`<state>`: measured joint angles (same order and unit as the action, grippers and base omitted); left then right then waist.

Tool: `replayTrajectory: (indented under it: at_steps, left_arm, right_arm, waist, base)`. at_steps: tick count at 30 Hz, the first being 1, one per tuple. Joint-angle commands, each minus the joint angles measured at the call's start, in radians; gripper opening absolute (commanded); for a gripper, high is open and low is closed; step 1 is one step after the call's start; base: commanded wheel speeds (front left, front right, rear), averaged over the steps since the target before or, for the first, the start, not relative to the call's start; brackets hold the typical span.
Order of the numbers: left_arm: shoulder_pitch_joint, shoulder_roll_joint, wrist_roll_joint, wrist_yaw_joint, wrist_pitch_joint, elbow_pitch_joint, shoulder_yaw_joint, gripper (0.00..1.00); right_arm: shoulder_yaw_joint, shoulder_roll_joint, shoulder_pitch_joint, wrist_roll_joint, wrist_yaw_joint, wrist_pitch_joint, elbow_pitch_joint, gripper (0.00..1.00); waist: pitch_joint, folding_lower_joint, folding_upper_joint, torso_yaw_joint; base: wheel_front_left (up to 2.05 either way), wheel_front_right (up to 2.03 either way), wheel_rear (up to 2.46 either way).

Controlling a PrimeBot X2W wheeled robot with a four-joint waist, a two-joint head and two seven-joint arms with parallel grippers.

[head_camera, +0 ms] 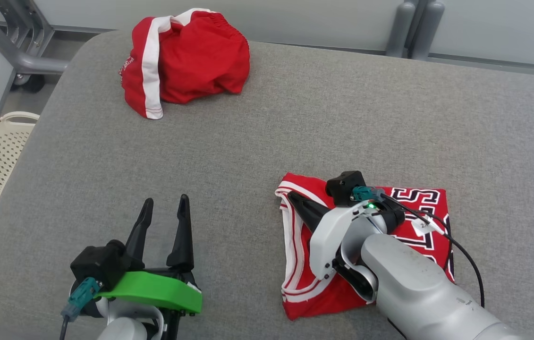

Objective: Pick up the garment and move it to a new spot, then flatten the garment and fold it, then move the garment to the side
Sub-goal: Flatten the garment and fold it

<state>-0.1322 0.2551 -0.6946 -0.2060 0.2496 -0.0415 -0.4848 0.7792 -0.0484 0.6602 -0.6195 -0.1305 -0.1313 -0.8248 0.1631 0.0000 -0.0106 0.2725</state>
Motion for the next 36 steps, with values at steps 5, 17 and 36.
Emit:
replayTrajectory:
  at_steps: [5,17,36]
  left_arm:
    - [-0.014,-0.006,0.007,0.005,0.008,-0.008,0.005,1.0]
    - [0.008,0.008,0.016,-0.001,0.001,-0.002,-0.008,1.0]
    - [0.029,0.012,0.016,-0.022,-0.001,0.008,-0.009,1.0]
  right_arm:
    - [0.027,-0.004,0.047,-0.012,0.0,-0.041,-0.005,0.0]
    - [-0.081,-0.013,0.086,0.029,0.0,-0.114,-0.033,0.0]
    - [-0.304,-0.156,-0.136,0.11,0.0,-0.027,0.106,1.0]
  waist:
    - [-0.006,0.0,0.0106,-0.029]
    - [-0.07,0.0,0.0106,-0.147]
    - [-0.113,0.0,0.0106,-0.283]
  base:
    - [0.0,0.0,0.0]
    - [0.0,0.0,0.0]
    - [0.0,0.0,0.0]
